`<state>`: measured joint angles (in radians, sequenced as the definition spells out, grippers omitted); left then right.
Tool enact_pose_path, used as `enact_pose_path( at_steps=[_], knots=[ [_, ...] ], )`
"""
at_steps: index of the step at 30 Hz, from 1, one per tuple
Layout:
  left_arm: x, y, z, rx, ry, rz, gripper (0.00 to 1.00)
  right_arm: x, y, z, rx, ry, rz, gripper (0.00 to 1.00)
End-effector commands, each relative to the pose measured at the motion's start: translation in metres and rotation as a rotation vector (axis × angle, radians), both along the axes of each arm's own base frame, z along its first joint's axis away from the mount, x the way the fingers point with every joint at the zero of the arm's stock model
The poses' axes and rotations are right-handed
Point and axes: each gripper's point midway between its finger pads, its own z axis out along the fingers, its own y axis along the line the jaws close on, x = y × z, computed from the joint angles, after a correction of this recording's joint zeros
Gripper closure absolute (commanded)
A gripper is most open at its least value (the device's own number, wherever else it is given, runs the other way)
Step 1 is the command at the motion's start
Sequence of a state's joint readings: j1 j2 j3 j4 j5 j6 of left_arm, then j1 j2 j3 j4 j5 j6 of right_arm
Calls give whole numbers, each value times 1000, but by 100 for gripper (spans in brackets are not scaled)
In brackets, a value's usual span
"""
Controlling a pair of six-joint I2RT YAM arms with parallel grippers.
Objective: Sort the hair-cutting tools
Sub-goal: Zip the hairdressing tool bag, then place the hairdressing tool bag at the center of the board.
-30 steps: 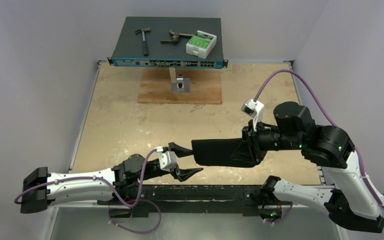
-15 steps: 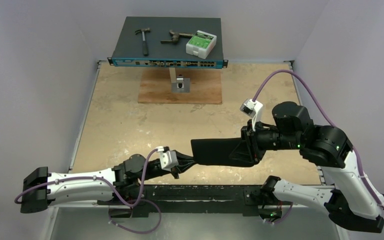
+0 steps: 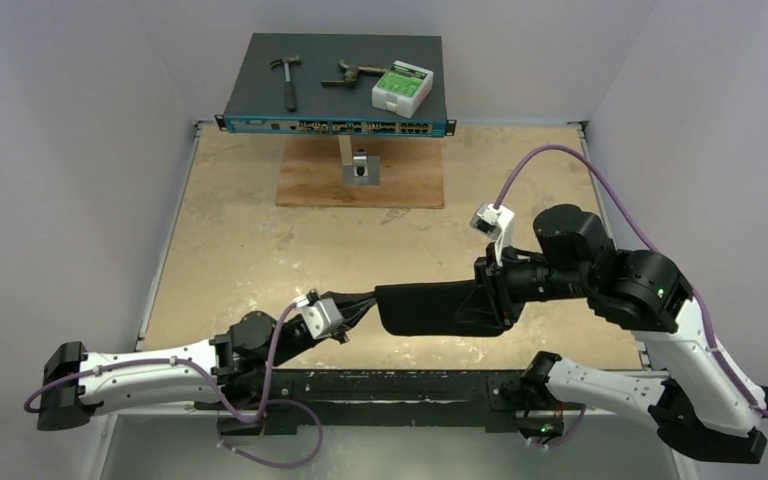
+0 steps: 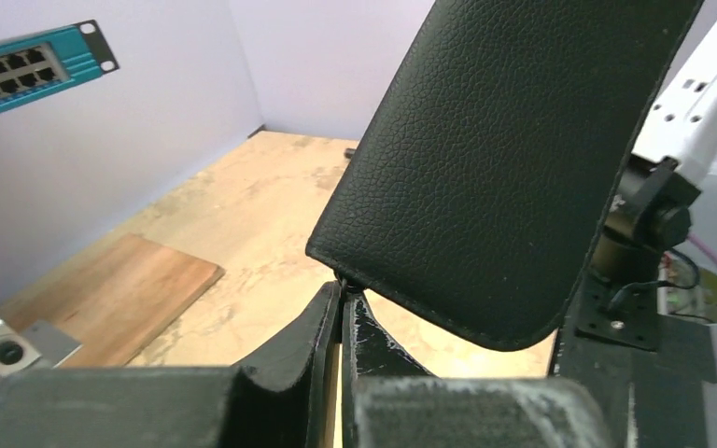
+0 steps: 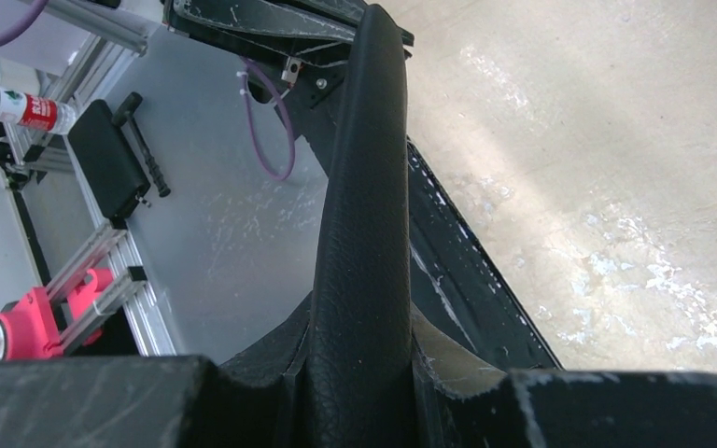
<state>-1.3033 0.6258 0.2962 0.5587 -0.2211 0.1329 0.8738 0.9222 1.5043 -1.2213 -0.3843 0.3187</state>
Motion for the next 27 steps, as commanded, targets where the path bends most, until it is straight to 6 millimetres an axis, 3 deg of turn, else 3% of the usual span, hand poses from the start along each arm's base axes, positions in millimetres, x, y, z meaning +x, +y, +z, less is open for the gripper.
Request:
enact_pose_path(
  at_steps=[1,4,6,7,9,10,11,14,17,19,22,27],
  knots=[
    [27,24,36,-70,-100,189,100,-19,-10,-20,-64,69,67,100],
    [34,26,46,-77,-133,237,100,-18,-10,-23,-67,62,61,100],
    [38,27,46,-69,-113,263,100,-6,-8,-14,-46,15,14,100],
    [42,30,47,-67,-82,293,81,1,-5,-6,-14,-20,-14,100],
    [55,43,37,-50,3,391,17,22,5,6,77,-72,-127,100],
    [63,56,26,-18,52,480,6,30,10,4,128,-65,-181,100],
    [72,73,18,-9,106,582,2,38,21,-12,167,-33,-216,100],
    [85,147,-7,-20,283,986,0,59,50,-33,292,-1,-275,100],
    [72,202,-26,-87,437,1149,0,81,81,-52,388,-7,-283,100],
    [63,226,-34,-150,519,1180,0,96,96,-67,412,-16,-296,100],
    [55,235,-44,-174,605,1178,0,122,113,-92,393,-58,-325,100],
    [48,223,-60,-124,695,1117,0,151,134,-137,331,-37,-372,100]
  ],
)
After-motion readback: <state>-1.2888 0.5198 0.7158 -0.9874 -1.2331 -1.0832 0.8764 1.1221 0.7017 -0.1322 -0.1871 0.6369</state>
